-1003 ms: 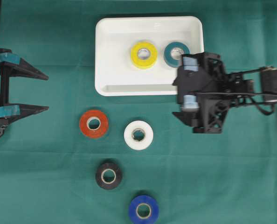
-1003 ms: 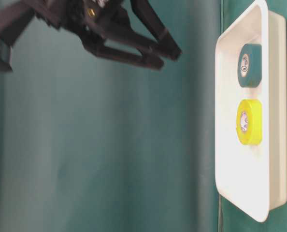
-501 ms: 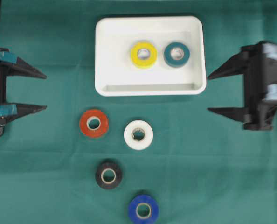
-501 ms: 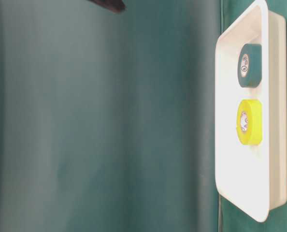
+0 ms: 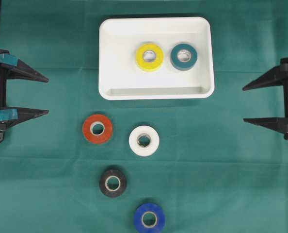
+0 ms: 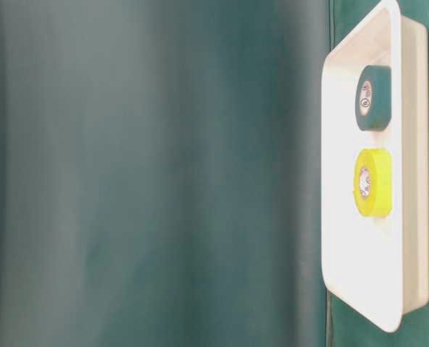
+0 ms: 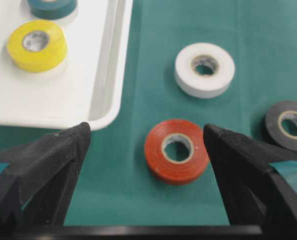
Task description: Pick up the tape from a random location and place it into the white case.
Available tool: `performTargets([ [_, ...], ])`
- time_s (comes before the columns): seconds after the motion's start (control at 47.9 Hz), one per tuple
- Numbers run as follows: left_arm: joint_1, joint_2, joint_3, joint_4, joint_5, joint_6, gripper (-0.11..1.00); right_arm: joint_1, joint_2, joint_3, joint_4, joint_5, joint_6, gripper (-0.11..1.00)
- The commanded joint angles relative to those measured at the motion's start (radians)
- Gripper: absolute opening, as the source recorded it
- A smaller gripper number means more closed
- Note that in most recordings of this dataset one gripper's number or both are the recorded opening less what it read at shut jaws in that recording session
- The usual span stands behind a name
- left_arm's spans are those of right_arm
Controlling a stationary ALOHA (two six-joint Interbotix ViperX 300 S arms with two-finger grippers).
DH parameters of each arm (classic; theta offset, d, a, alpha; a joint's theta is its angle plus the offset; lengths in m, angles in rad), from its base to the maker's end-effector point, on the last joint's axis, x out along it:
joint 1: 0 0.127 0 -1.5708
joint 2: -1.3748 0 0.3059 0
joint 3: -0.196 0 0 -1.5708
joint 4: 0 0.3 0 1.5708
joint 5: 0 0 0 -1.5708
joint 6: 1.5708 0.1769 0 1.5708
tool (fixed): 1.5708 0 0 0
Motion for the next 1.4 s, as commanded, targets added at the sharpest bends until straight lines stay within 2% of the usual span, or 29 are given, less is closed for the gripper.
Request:
performTargets([
  [0.0,0.003,0.005,-0.009,-0.002,-0.005,-0.002,0.98,0.002,-0.017,0.029,0.003,-0.054,0.012,0.87],
  [0.167,0.003,0.005,-0.005,-0.002,-0.005,-0.002,0.98,0.002,-0.015,0.072,0.003,-0.106,0.025,0.87],
  [0.564,0.0,0.005,-0.003,-0.005,-0.005,-0.006,0.98,0.002,-0.017,0.063,0.003,-0.112,0.025,0.87],
  [0.752,-0.041,0.005,-0.003,-0.005,-0.005,-0.008,0.98,0.002,-0.017,0.06,0.003,-0.11,0.025,0.87],
  [1.065,-0.169,0.005,-0.003,-0.005,-0.005,-0.008,0.98,0.002,-0.017,0.054,0.003,-0.103,0.025,0.87],
  [1.378,-0.173,0.005,-0.002,-0.006,-0.005,-0.008,0.98,0.002,-0.017,0.052,0.002,-0.103,0.025,0.87],
])
